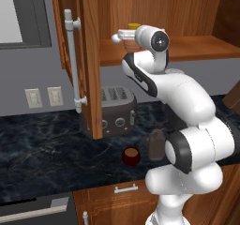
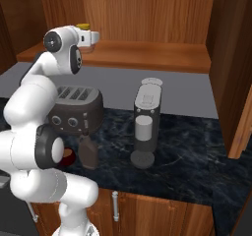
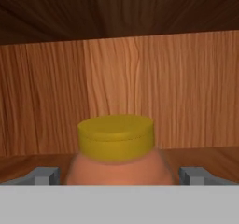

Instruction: Pick the syrup bottle and honey bottle from the cabinet and place them next to the mug.

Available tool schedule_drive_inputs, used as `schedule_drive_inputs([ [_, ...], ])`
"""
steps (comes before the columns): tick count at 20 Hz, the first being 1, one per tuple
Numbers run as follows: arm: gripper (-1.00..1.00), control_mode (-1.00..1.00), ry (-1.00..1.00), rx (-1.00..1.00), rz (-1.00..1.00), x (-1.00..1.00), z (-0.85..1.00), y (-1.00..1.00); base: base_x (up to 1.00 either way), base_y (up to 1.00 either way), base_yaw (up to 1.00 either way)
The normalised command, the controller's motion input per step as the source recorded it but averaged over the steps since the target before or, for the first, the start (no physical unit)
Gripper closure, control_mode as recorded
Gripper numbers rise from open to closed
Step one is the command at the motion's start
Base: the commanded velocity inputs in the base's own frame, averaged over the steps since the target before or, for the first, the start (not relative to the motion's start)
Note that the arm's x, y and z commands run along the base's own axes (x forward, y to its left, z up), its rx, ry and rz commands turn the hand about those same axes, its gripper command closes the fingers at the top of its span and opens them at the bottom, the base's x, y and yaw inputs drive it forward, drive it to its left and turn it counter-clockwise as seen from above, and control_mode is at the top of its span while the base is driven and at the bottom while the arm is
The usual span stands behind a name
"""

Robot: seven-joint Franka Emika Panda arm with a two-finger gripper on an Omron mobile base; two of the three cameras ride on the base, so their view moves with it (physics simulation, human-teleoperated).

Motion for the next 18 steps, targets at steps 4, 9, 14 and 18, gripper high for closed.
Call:
schedule_drive_inputs([
  [4, -1.00, -1.00, 0.00, 0.00, 0.00, 0.06, 0.00, 0.00, 0.00, 0.00, 0.00],
  [9, -1.00, -1.00, 0.00, 0.00, 0.00, 0.02, 0.00, 0.00, 0.00, 0.00, 0.00],
  [14, -1.00, -1.00, 0.00, 0.00, 0.00, 0.15, 0.00, 0.00, 0.00, 0.00, 0.00],
  [18, -1.00, -1.00, 0.00, 0.00, 0.00, 0.05, 0.00, 0.00, 0.00, 0.00, 0.00],
])
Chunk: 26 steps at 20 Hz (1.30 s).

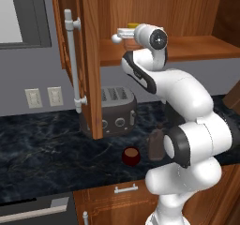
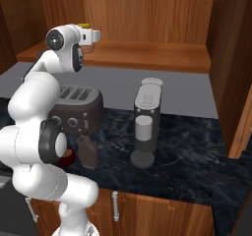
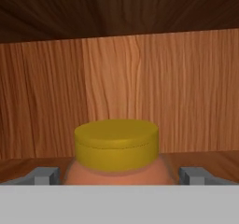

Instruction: Pick the syrup bottle and honey bottle from the cabinet and place them next to the mug.

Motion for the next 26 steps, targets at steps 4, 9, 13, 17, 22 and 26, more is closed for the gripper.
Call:
schedule_drive_inputs([
  [4, -1.00, -1.00, 0.00, 0.00, 0.00, 0.00, -0.01, 0.00, 0.00, 0.00, 0.00],
  [9, 1.00, -1.00, 0.00, -0.01, 0.00, -0.01, -0.06, 0.04, 0.00, 0.00, 0.00],
  [13, 1.00, -1.00, 0.01, 0.00, 0.00, -0.04, -0.02, 0.01, 0.00, 0.00, 0.00],
  [17, 1.00, -1.00, 0.00, 0.00, 0.00, -0.21, 0.00, 0.00, 0.00, 0.00, 0.00],
  [22, 1.00, -1.00, -0.01, 0.00, 0.00, -0.56, 0.06, 0.00, 0.00, 0.00, 0.00],
  [26, 1.00, -1.00, -0.02, 0.00, 0.00, -0.68, 0.17, 0.03, 0.00, 0.00, 0.00],
])
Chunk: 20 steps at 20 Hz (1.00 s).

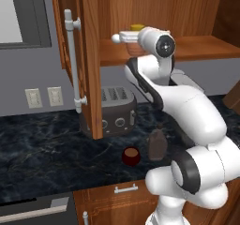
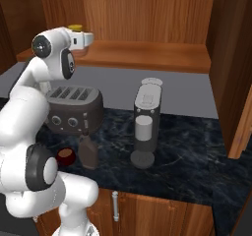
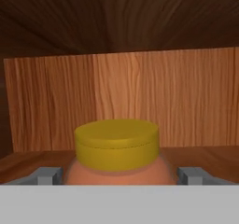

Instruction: Pick the syrup bottle and honey bottle from the cabinet and place them next to the mug.

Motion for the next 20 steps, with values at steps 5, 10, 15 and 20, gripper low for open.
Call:
schedule_drive_inputs([
  [5, 1.00, -1.00, 0.00, 0.00, 0.00, -0.64, 0.10, 0.07, 0.00, 0.00, 0.00],
  [10, 1.00, -1.00, -0.02, 0.00, 0.00, -0.89, 0.04, 0.07, 0.00, 0.00, 0.00],
  [15, 1.00, -1.00, -0.10, 0.01, 0.01, -1.00, 0.00, 0.21, 0.00, 0.00, 0.00],
  [20, 1.00, -1.00, -0.14, 0.07, 0.03, -1.00, -0.01, 0.48, 0.00, 0.00, 0.00],
])
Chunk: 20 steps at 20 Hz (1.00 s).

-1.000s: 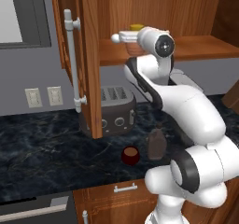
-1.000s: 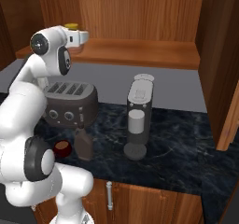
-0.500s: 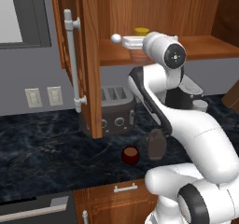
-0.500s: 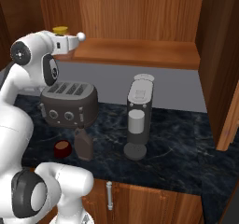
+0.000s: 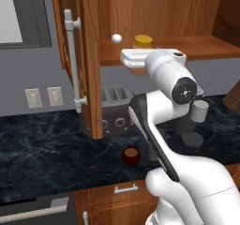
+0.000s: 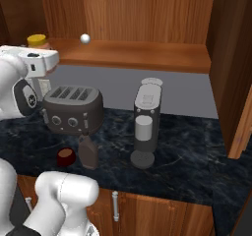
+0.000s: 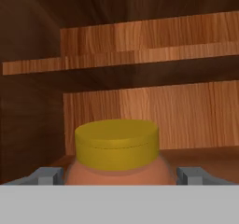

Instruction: Pick the syrup bottle and honey bottle from the cabinet and place them next to the mug.

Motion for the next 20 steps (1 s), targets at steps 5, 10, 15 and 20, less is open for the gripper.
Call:
schedule_drive_inputs([
  [5, 1.00, -1.00, -0.15, 0.12, 0.03, -1.00, -0.10, 0.57, 0.00, 0.00, 0.00],
  [10, 1.00, -1.00, -0.11, 0.12, 0.02, -1.00, -0.15, 0.54, 0.00, 0.00, 0.00],
  [15, 1.00, -1.00, -0.06, 0.11, 0.01, -0.93, -0.27, 0.35, 0.00, 0.00, 0.00],
  [20, 1.00, -1.00, 0.00, -0.02, 0.02, -0.21, -0.55, 0.00, 0.00, 0.00, 0.00],
])
